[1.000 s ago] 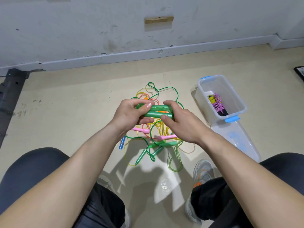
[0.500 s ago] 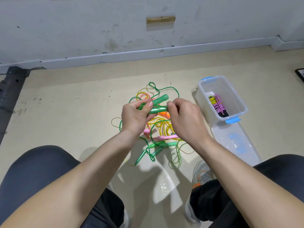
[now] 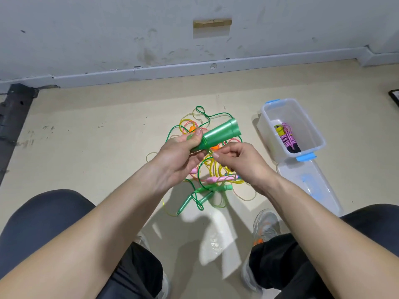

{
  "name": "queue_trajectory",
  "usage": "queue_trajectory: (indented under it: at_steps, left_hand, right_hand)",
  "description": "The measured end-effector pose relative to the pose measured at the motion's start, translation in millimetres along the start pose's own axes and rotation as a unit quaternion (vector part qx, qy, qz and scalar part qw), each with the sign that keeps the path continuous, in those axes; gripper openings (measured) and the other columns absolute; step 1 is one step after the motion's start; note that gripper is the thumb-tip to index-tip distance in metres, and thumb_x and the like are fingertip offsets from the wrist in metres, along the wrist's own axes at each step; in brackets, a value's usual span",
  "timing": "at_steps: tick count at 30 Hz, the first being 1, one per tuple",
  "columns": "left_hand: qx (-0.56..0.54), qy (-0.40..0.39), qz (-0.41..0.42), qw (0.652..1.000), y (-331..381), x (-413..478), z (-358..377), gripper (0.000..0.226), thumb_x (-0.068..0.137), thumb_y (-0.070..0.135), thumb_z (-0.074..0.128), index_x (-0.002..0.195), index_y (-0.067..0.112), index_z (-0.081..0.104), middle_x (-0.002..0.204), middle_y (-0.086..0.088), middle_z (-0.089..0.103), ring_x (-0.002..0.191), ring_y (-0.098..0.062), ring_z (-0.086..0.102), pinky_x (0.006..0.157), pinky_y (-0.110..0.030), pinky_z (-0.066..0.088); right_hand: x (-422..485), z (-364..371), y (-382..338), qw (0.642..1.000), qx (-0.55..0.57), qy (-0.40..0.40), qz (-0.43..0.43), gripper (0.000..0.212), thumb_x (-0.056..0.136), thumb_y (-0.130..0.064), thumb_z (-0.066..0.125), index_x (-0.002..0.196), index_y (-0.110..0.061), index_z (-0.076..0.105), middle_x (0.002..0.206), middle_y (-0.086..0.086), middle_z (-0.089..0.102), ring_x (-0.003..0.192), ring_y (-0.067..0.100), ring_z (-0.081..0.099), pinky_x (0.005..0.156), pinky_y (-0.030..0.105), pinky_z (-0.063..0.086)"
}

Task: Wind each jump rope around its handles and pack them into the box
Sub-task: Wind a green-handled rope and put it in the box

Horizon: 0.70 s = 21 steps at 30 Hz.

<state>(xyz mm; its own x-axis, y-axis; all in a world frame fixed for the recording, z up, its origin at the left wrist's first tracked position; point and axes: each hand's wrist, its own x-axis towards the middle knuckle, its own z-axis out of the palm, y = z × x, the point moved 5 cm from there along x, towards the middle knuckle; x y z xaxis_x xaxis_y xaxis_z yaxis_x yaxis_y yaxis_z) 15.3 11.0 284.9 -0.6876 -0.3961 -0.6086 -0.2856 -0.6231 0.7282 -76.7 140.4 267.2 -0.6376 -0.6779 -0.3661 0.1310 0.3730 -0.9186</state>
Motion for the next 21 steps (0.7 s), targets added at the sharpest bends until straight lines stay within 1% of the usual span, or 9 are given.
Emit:
queue_trajectory:
  at_steps: [3, 5, 7, 9, 11, 13, 17, 19, 21]
  left_hand:
    - [-0.006, -0.071, -0.013, 0.997, 1, -1, 0, 0.025, 0.097, 0.027, 0.059, 0.110, 0.010, 0.072, 0.092, -0.002, 0.072, 0.075, -0.009, 0.064, 0.072, -0.015, 0.057]
    - [0.001, -0.110, -0.014, 0.994, 4, -3, -1, 0.029, 0.088, 0.027, 0.062, 0.107, 0.007, 0.072, 0.092, -0.003, 0.072, 0.078, -0.009, 0.066, 0.078, -0.017, 0.058]
    - [0.034, -0.140, -0.016, 0.989, 6, -6, -3, 0.031, 0.081, 0.026, 0.064, 0.102, 0.006, 0.074, 0.093, -0.004, 0.073, 0.079, -0.010, 0.069, 0.084, -0.021, 0.058]
    - [0.076, -0.159, -0.019, 0.984, 6, -10, -4, 0.026, 0.080, 0.023, 0.063, 0.097, 0.006, 0.074, 0.091, -0.003, 0.075, 0.081, -0.011, 0.071, 0.081, -0.021, 0.060]
    - [0.103, -0.175, -0.017, 0.979, 6, -13, -4, 0.024, 0.080, 0.021, 0.063, 0.094, 0.005, 0.075, 0.090, -0.004, 0.075, 0.082, -0.012, 0.072, 0.077, -0.020, 0.059]
    - [0.117, -0.189, -0.012, 0.975, 6, -16, -4, 0.020, 0.078, 0.020, 0.065, 0.086, 0.008, 0.079, 0.091, -0.006, 0.074, 0.084, -0.014, 0.071, 0.080, -0.022, 0.059]
    - [0.244, -0.169, 0.054, 0.953, 16, -19, -8, 0.013, 0.074, 0.021, 0.076, 0.085, 0.021, 0.083, 0.095, -0.015, 0.070, 0.089, -0.027, 0.067, 0.090, -0.039, 0.058]
    - [0.323, -0.144, 0.116, 0.928, 23, -21, -7, 0.013, 0.077, 0.015, 0.080, 0.081, 0.028, 0.082, 0.087, -0.010, 0.070, 0.083, -0.022, 0.067, 0.083, -0.040, 0.061]
    - [0.362, -0.117, 0.163, 0.911, 27, -22, -6, 0.023, 0.078, 0.008, 0.082, 0.078, 0.031, 0.081, 0.082, -0.008, 0.072, 0.077, -0.015, 0.067, 0.069, -0.031, 0.061]
  right_hand:
    - [-1, 0, -2, 0.998, 0.028, -0.060, -0.009, 0.012, 0.088, -0.012, 0.075, 0.096, -0.002, 0.074, 0.063, -0.006, 0.061, 0.058, 0.002, 0.054, 0.050, 0.014, 0.044]
    - [-4, -2, -6, 0.995, 0.023, -0.093, -0.027, 0.007, 0.088, -0.011, 0.076, 0.084, -0.017, 0.076, 0.061, -0.012, 0.056, 0.058, -0.001, 0.052, 0.051, 0.014, 0.045]
    - [-6, -3, -10, 0.992, -0.001, -0.121, -0.045, 0.014, 0.087, -0.014, 0.079, 0.083, -0.028, 0.078, 0.071, -0.017, 0.063, 0.068, -0.004, 0.059, 0.064, 0.015, 0.050]
    - [-8, -4, -12, 0.989, -0.017, -0.139, -0.045, 0.012, 0.087, -0.013, 0.078, 0.094, -0.022, 0.080, 0.089, -0.008, 0.074, 0.085, 0.002, 0.067, 0.077, 0.022, 0.054]
    - [-7, -7, -11, 0.991, -0.012, -0.131, -0.030, 0.025, 0.089, 0.004, 0.070, 0.075, -0.016, 0.075, 0.073, 0.003, 0.065, 0.075, 0.011, 0.065, 0.068, 0.018, 0.052]
    - [-6, -13, -11, 0.994, -0.006, -0.110, -0.019, 0.023, 0.089, 0.007, 0.067, 0.070, -0.007, 0.065, 0.063, 0.010, 0.051, 0.060, 0.012, 0.050, 0.052, 0.014, 0.045]
    - [-8, -19, -13, 0.988, 0.063, -0.139, 0.026, 0.017, 0.084, -0.021, 0.076, 0.074, -0.010, 0.070, 0.066, 0.005, 0.059, 0.054, 0.010, 0.050, 0.050, 0.020, 0.038]
    - [-9, -18, -14, 0.984, 0.077, -0.155, 0.041, 0.016, 0.080, -0.027, 0.071, 0.070, -0.015, 0.073, 0.070, 0.009, 0.053, 0.058, 0.015, 0.044, 0.052, 0.027, 0.033]
    - [-11, -16, -19, 0.986, 0.050, -0.154, 0.038, 0.016, 0.081, -0.027, 0.071, 0.071, -0.015, 0.071, 0.068, 0.008, 0.046, 0.056, 0.016, 0.036, 0.052, 0.028, 0.025]
